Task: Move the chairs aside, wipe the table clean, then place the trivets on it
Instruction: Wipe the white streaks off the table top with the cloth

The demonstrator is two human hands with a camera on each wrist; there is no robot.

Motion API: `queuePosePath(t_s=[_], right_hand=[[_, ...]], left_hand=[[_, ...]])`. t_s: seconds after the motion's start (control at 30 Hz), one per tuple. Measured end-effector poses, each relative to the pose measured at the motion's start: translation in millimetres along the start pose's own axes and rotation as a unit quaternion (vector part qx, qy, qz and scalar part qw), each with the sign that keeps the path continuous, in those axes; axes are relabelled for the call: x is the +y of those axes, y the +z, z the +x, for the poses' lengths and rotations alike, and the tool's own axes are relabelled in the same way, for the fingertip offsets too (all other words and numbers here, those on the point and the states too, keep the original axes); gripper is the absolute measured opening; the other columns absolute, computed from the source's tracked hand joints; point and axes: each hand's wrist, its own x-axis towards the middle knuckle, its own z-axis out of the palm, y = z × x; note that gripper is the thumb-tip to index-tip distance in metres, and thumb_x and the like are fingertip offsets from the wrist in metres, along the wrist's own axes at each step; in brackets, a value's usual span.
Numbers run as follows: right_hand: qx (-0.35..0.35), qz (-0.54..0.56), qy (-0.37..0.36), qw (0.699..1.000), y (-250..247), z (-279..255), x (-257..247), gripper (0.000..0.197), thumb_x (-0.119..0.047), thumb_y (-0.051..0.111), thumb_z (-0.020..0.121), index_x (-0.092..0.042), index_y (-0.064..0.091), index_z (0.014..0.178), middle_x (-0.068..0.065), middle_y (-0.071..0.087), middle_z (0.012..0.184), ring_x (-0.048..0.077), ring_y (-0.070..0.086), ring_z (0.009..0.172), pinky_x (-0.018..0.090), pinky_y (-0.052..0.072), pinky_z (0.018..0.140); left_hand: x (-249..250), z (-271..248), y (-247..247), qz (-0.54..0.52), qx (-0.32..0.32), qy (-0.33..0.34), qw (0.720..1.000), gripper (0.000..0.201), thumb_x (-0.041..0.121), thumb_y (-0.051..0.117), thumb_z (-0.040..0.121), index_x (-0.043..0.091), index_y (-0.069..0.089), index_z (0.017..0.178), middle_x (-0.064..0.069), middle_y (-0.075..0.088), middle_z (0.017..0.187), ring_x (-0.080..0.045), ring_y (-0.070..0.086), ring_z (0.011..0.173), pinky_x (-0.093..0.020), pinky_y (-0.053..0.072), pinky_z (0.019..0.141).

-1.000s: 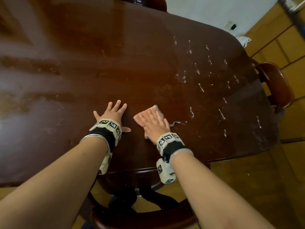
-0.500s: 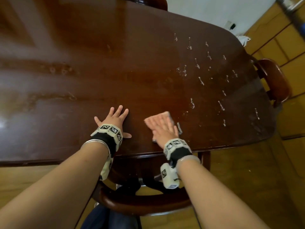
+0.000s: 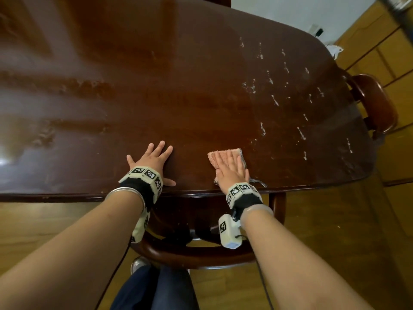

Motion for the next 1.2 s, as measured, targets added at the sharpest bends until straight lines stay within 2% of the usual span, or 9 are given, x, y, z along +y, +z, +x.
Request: queuePosePath(t_s=[0.07,0.27,0.37,0.53,0.63,0.73,0.83,1.07,1.2], right_hand=[[-0.004,0.004,0.019,1.000,2,-1,-14,0.059,-0.032,0.027,0.104,-0.053,-0.009,0.146,-0.012,-0.028,0.156,0.022,-0.027,0.144,0.053,-0.008,0.117],[-0.019,-0.020,-0.115,0.993,30,-19,-89,0.061,-0.029,0.033,0.102,-0.052,0.000,0.148,-0.015,-0.023,0.157,0.021,-0.027,0.144,0.052,-0.013,0.115],[-0.012,-0.028,-0.115,0.993,22,-15,-47,0.062,-0.028,0.033,0.102,-0.051,-0.001,0.148,-0.017,-0.020,0.158,0.015,-0.024,0.145,0.048,-0.011,0.116],[0.017,0.027,0.012,0.999,-7,-5,55,0.056,-0.034,0.022,0.104,-0.053,-0.008,0.146,-0.014,-0.024,0.157,0.017,-0.023,0.145,0.049,-0.007,0.118],[0.005,0.022,0.029,0.999,-6,-1,37,0.058,-0.030,0.024,0.103,-0.051,-0.008,0.147,-0.009,-0.024,0.158,0.024,-0.025,0.144,0.053,-0.009,0.117],[-0.012,-0.024,-0.073,0.997,7,-8,-1,0.061,-0.028,0.029,0.103,-0.051,-0.006,0.148,-0.011,-0.025,0.157,0.023,-0.028,0.143,0.052,-0.012,0.115],[-0.007,-0.046,-0.133,0.990,8,-6,17,0.057,-0.033,0.026,0.104,-0.052,-0.005,0.147,-0.017,-0.023,0.157,0.016,-0.024,0.144,0.045,-0.012,0.115],[0.021,0.014,0.041,0.999,-26,26,85,0.054,-0.037,0.020,0.104,-0.052,-0.008,0.147,-0.012,-0.024,0.158,0.018,-0.025,0.144,0.049,-0.008,0.118],[-0.003,-0.023,-0.057,0.998,-13,20,46,0.057,-0.035,0.027,0.103,-0.054,-0.006,0.146,-0.016,-0.025,0.156,0.020,-0.029,0.143,0.050,-0.013,0.114]], left_hand=[[-2,-6,5,-0.002,0.002,-0.002,1.000,0.114,0.058,0.072,0.070,0.039,-0.009,0.148,0.014,-0.021,0.156,-0.018,-0.016,0.145,-0.071,0.005,0.106],[0,-13,9,-0.017,0.015,-0.016,1.000,0.111,0.056,0.072,0.073,0.039,-0.007,0.149,0.014,-0.018,0.156,-0.018,-0.015,0.146,-0.071,0.007,0.107],[2,-14,9,-0.014,0.007,-0.024,1.000,0.112,0.055,0.073,0.072,0.039,-0.007,0.149,0.015,-0.018,0.156,-0.018,-0.015,0.146,-0.072,0.009,0.105],[9,-13,8,-0.029,0.002,-0.040,0.999,0.117,0.051,0.078,0.069,0.039,-0.006,0.149,0.015,-0.019,0.156,-0.020,-0.016,0.145,-0.076,0.012,0.102],[21,-14,11,-0.051,0.010,-0.072,0.996,0.121,0.054,0.079,0.065,0.040,-0.008,0.149,0.016,-0.020,0.156,-0.021,-0.018,0.145,-0.078,0.012,0.100],[41,-8,13,-0.068,0.024,-0.108,0.992,0.123,0.057,0.078,0.064,0.037,-0.008,0.149,0.015,-0.021,0.155,-0.027,-0.020,0.144,-0.079,0.013,0.099],[61,-3,8,-0.071,0.023,-0.105,0.992,0.118,0.061,0.074,0.066,0.038,-0.007,0.149,0.017,-0.018,0.156,-0.035,-0.019,0.143,-0.078,0.012,0.100],[102,28,-7,-0.049,-0.007,-0.042,0.998,0.118,0.057,0.075,0.067,0.041,-0.009,0.148,0.021,-0.021,0.154,-0.028,-0.024,0.142,-0.080,0.005,0.097],[119,42,-15,-0.045,-0.009,-0.055,0.997,0.124,0.057,0.078,0.064,0.041,-0.012,0.148,0.022,-0.025,0.153,-0.032,-0.028,0.140,-0.082,0.005,0.095]])
